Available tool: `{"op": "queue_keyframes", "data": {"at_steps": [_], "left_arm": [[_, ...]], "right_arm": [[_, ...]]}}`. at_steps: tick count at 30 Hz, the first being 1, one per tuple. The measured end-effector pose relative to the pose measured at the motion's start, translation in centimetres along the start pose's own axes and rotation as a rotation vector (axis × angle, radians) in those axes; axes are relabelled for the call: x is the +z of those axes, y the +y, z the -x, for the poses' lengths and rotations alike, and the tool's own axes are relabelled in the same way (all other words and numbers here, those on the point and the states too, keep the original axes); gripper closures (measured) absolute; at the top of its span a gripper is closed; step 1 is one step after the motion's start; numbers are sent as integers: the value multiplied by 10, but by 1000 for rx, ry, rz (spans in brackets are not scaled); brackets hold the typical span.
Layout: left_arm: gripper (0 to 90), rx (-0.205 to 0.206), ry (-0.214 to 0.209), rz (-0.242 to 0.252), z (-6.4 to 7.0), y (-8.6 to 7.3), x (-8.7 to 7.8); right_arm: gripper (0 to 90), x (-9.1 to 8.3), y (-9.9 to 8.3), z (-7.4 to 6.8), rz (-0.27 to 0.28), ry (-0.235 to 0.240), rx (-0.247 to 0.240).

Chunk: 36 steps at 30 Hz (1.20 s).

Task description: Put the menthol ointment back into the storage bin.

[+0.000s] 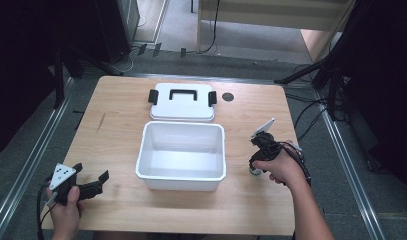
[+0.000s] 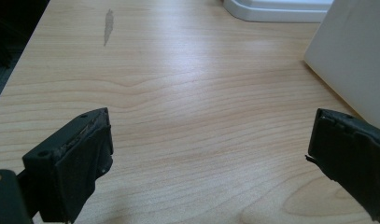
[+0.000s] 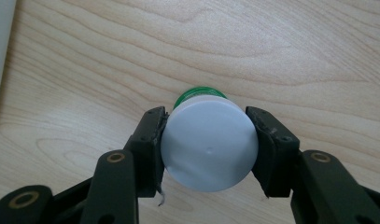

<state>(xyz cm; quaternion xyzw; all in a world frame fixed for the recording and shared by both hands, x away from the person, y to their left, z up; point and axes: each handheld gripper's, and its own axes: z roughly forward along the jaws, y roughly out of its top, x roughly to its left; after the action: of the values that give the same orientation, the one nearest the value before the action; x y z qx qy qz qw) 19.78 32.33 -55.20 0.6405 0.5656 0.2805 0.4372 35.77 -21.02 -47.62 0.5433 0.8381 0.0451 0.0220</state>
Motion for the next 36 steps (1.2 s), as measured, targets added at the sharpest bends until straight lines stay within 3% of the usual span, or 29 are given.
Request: {"op": "queue_keyframes", "data": {"at_steps": [5,11,36], "left_arm": [[6,5,4,-1,0,0,0],[6,6,5,-1,0,0,0],[6,2,3,-2,0,0,0]], "right_arm": [[518,-10,1,2,4,20,-24],[518,-24,3,-1,3,11,-67],[518,-78,17,-21,15,30,-109]]}}
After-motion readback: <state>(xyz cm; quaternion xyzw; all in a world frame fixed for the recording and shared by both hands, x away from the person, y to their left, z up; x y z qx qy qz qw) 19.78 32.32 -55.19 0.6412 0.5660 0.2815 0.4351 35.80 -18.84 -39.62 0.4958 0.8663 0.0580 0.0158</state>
